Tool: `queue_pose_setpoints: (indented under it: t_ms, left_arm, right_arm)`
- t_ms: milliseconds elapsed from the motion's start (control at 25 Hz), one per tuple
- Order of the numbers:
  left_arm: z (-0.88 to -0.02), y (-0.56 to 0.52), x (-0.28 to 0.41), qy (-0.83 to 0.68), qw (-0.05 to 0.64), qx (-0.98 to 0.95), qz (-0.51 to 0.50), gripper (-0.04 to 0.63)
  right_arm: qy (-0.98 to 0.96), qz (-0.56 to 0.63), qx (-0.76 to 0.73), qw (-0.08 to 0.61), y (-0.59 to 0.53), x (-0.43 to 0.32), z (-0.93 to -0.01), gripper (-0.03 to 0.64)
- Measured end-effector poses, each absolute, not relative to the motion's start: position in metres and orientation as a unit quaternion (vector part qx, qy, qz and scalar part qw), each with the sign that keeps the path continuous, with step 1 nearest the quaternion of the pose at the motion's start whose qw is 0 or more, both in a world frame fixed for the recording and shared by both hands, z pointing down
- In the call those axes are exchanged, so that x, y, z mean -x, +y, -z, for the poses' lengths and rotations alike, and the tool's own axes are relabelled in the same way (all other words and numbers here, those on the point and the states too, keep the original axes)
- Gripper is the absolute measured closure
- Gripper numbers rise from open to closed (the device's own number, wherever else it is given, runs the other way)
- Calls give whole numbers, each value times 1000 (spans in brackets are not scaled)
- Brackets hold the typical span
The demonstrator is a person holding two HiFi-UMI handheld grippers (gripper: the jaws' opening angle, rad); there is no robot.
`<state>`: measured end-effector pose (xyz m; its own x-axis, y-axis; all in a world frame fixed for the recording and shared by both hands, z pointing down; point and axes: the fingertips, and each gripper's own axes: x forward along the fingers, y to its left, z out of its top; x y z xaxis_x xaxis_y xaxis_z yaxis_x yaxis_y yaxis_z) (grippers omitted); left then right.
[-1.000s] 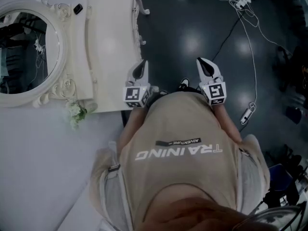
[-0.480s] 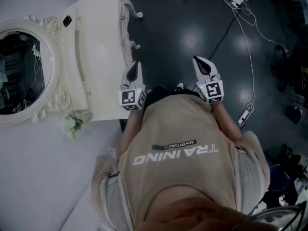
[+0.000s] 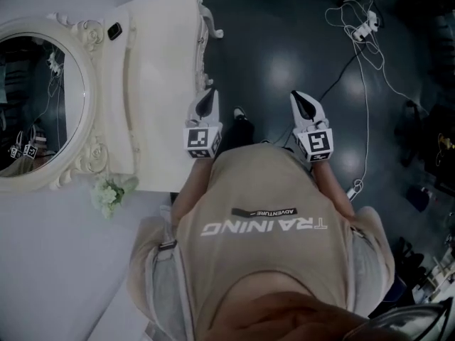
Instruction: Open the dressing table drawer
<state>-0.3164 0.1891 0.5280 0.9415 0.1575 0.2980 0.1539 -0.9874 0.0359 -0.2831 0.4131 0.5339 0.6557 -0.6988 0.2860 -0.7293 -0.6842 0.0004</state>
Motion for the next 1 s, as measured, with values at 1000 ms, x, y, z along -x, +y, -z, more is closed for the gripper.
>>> queue_pose_setpoints:
  t_ms: [1000]
  left_arm:
    - [-538,52,130,14,38,-986,-162,589]
  right_arm:
    - [-441,-121,-888,56,274,73,-535,614]
